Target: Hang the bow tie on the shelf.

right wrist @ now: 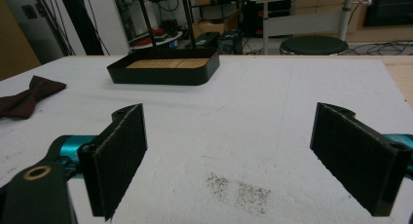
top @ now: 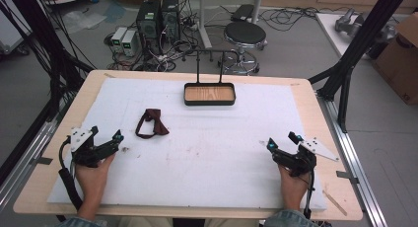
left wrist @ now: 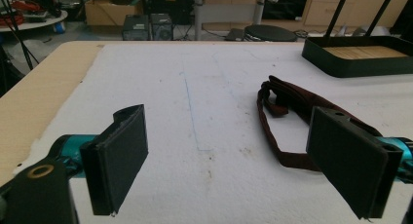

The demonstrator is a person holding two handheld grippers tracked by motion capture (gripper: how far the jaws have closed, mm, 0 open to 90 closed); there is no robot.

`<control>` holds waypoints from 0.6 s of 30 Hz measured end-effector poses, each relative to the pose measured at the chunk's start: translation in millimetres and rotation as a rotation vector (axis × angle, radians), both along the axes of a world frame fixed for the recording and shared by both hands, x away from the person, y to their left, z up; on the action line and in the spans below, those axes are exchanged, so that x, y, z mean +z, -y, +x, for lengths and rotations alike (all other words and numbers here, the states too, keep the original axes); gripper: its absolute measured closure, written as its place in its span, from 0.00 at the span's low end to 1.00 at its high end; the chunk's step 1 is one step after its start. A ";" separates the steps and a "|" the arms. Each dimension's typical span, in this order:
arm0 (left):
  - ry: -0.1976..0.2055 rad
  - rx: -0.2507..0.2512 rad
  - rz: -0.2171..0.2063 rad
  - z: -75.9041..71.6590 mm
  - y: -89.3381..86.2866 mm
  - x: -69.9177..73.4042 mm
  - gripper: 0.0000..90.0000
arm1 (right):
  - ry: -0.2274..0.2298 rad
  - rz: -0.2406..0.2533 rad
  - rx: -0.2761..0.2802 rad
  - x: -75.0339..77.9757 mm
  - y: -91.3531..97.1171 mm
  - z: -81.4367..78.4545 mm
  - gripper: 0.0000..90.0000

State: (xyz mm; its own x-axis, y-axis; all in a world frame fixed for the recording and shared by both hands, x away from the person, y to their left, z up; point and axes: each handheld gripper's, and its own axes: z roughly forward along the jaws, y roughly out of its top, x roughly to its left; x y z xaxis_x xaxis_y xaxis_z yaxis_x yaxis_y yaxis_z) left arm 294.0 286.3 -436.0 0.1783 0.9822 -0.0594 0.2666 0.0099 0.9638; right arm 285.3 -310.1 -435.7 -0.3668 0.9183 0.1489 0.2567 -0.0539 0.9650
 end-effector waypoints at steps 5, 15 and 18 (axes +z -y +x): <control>-0.007 -0.003 0.001 0.5 0.0 -0.4 0.17 | -0.006 0.004 0.001 0.1 -0.3 -0.3 0.14; 0.010 -0.017 -0.005 0.5 1.6 0.8 0.19 | -0.008 0.006 0.003 -0.2 -0.1 0.1 0.15; 0.008 -0.029 0.003 4.3 5.4 4.2 0.20 | -0.009 0.005 0.002 -0.2 0.3 0.0 0.15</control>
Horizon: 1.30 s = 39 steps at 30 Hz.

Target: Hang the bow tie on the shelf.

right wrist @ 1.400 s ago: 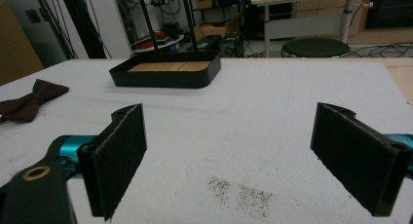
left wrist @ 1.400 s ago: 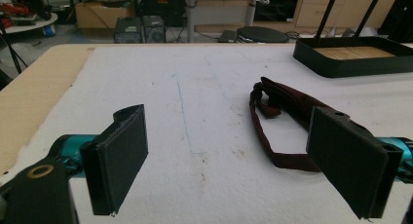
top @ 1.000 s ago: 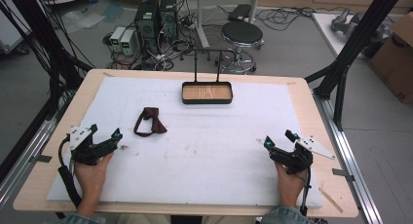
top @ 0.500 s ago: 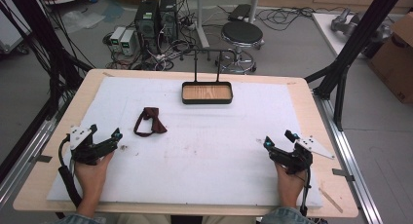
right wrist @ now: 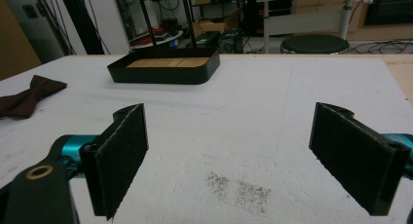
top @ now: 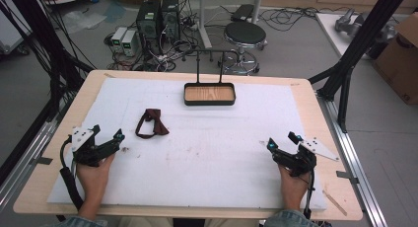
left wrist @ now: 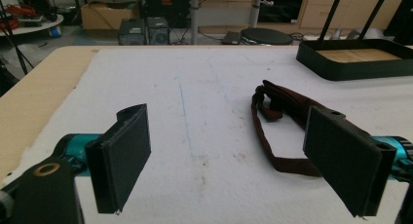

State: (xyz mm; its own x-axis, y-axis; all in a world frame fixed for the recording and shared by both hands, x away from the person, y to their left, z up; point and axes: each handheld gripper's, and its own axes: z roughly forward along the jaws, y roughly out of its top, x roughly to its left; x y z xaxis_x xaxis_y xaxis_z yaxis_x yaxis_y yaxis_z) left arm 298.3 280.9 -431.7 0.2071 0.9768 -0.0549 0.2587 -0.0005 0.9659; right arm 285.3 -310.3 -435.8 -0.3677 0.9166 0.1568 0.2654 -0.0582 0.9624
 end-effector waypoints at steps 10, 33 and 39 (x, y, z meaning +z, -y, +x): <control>-0.055 -0.104 0.011 31.7 34.2 7.3 0.30 | 0.000 0.001 0.004 -0.1 0.3 0.2 0.15; -0.279 -0.068 -0.093 92.2 92.5 -12.3 0.47 | 0.001 0.009 0.012 -0.5 1.0 1.6 0.15; -0.333 -0.036 -0.063 98.2 105.8 -13.1 0.50 | -0.003 0.010 0.011 -0.5 1.0 1.3 0.15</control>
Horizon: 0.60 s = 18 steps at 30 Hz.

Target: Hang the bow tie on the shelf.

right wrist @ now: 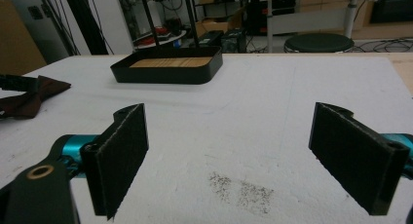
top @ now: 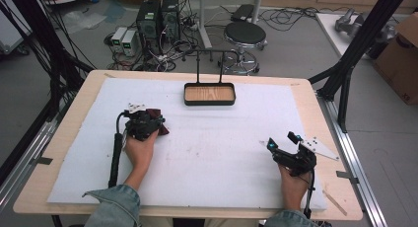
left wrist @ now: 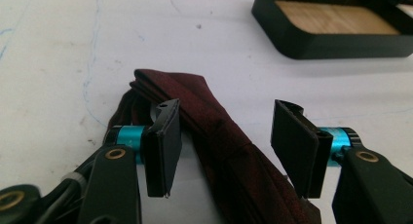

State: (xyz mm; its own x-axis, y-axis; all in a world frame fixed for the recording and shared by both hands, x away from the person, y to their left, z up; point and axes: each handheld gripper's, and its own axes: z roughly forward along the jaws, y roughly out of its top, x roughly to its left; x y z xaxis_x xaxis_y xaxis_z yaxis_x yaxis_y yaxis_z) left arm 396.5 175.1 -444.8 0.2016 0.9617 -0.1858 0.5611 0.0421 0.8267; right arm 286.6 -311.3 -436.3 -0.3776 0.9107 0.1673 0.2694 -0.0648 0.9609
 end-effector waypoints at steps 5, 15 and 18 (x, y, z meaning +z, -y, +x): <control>-0.041 0.033 0.028 4.3 1.7 -0.9 0.53 | 0.000 0.000 0.001 -0.1 0.2 0.1 0.15; -0.066 -0.009 0.036 5.8 2.4 -0.6 0.79 | 0.000 0.000 0.002 -0.1 0.4 0.1 0.15; -0.048 -0.059 0.036 3.7 2.7 5.0 0.82 | 0.000 0.000 0.001 -0.1 0.4 0.1 0.15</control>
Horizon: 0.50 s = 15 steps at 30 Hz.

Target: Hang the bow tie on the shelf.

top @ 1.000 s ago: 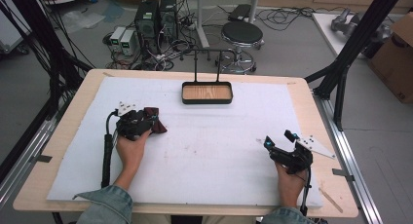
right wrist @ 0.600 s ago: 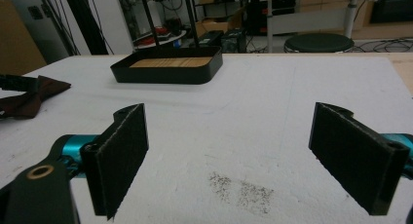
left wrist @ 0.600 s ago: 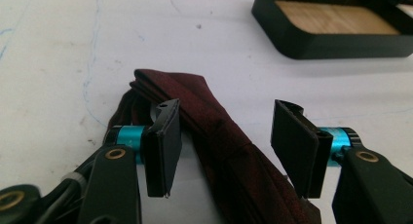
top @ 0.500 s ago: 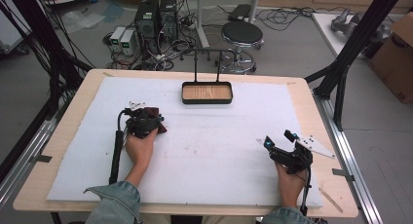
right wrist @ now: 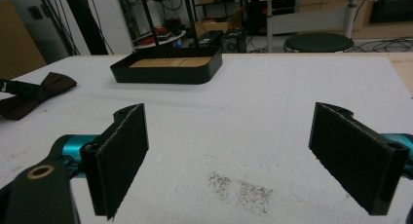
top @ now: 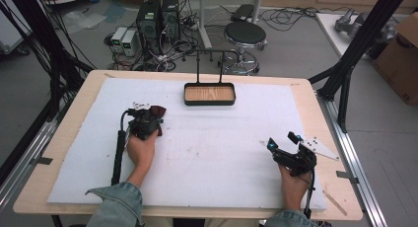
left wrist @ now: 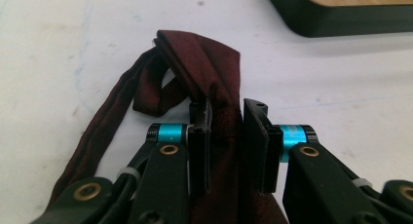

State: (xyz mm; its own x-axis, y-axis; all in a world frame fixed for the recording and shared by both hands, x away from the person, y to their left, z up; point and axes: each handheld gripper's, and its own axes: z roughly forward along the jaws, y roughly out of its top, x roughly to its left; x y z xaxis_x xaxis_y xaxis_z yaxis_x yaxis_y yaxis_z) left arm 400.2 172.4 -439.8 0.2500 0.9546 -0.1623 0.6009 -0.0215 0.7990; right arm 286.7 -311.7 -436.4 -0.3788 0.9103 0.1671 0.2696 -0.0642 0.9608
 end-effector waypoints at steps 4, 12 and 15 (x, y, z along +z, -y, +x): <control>0.033 -0.080 -0.017 -2.0 -2.3 15.5 0.82 | 0.001 -0.001 0.000 -0.1 0.0 0.2 0.15; 0.118 -0.272 0.008 1.9 0.1 54.3 0.82 | 0.000 -0.001 0.000 -0.1 0.1 0.3 0.15; 0.133 -0.338 0.007 6.3 2.1 64.3 0.82 | -0.001 -0.001 0.000 -0.1 0.1 0.3 0.15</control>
